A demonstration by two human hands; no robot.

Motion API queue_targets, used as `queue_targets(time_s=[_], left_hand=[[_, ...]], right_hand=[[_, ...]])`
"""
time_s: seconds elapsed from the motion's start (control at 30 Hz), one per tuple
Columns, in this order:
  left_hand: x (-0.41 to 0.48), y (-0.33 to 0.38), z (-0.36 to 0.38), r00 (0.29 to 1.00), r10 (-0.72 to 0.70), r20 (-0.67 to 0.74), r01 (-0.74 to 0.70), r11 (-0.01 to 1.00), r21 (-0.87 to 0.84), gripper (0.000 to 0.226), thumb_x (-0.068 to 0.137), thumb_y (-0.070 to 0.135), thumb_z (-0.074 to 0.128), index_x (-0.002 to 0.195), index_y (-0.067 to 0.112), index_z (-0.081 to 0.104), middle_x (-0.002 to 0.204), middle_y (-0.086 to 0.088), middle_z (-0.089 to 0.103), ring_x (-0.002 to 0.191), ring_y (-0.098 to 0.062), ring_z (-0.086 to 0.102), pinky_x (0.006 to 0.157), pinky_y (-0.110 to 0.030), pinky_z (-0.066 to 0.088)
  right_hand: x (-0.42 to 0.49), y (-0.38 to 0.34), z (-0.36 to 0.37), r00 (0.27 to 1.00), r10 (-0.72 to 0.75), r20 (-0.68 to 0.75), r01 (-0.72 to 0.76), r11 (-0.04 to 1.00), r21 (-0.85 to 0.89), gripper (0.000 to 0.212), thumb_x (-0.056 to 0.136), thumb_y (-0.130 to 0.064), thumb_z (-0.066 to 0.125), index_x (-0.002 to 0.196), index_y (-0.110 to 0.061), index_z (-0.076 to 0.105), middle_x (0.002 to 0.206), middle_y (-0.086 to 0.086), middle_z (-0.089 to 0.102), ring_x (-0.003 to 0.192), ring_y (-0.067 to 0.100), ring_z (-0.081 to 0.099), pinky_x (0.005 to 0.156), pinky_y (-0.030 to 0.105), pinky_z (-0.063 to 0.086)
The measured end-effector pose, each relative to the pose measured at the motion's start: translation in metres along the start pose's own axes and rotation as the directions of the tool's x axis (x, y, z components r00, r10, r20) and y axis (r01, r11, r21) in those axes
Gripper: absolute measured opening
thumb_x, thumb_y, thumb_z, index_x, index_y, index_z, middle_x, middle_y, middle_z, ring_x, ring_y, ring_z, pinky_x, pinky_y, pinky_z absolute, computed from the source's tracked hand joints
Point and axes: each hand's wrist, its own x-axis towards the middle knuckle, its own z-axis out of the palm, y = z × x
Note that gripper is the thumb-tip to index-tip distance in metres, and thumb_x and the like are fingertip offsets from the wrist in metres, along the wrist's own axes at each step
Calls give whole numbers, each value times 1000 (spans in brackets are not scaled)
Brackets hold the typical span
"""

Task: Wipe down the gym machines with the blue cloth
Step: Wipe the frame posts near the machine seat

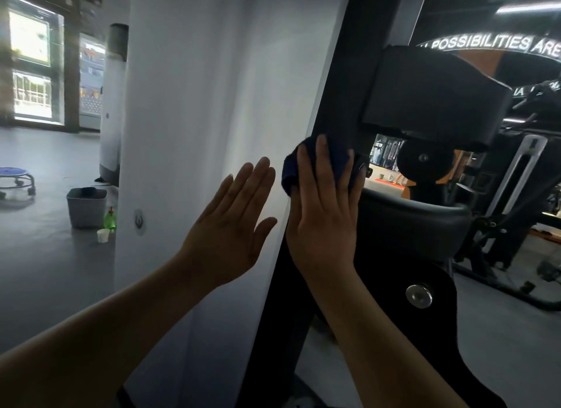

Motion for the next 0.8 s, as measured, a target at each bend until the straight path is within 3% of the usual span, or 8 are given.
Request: queue_targets(time_s=[0.17,0.3,0.47,0.63,0.8], left_hand=[[-2,-1,9,1000,-2,-16,3,999,34,71,117,38,36,174,7,6,184,-12,-2,170,-30,-2,137,-54,18],[-1,2,14,998,-13,-69,13,1000,-1,72,116,33,44,173,4,10,183,-13,3,170,-32,3,136,-57,20],[0,2,16,996,-8,-86,8,1000,9,71,116,35,42,174,5,11,183,-13,3,170,-32,4,136,-56,19],[-2,-2,18,997,18,-79,-17,1000,14,70,117,35,39,173,4,12,183,-14,3,170,-33,4,136,-57,19],[0,0,12,996,13,-94,-11,1000,25,72,116,38,44,174,6,15,183,-12,7,170,-31,8,135,-55,22]], right_hand=[[-58,4,8,995,-70,66,68,997,29,68,111,-22,58,171,-17,28,182,4,10,168,40,-1,134,64,7],[-17,5,0,993,-100,58,101,995,-10,63,113,-24,51,172,-17,28,182,3,11,168,40,-3,134,65,6],[22,2,-2,999,-40,-29,39,998,-45,63,115,-24,48,173,-16,24,182,5,8,168,39,-1,133,63,9],[-52,-5,7,990,-79,117,83,996,-28,75,108,-18,57,173,-17,20,183,3,3,167,39,-5,134,64,9],[30,8,-11,993,-107,46,110,992,-61,66,113,-24,49,173,-18,23,182,2,6,168,36,-5,135,59,6]])
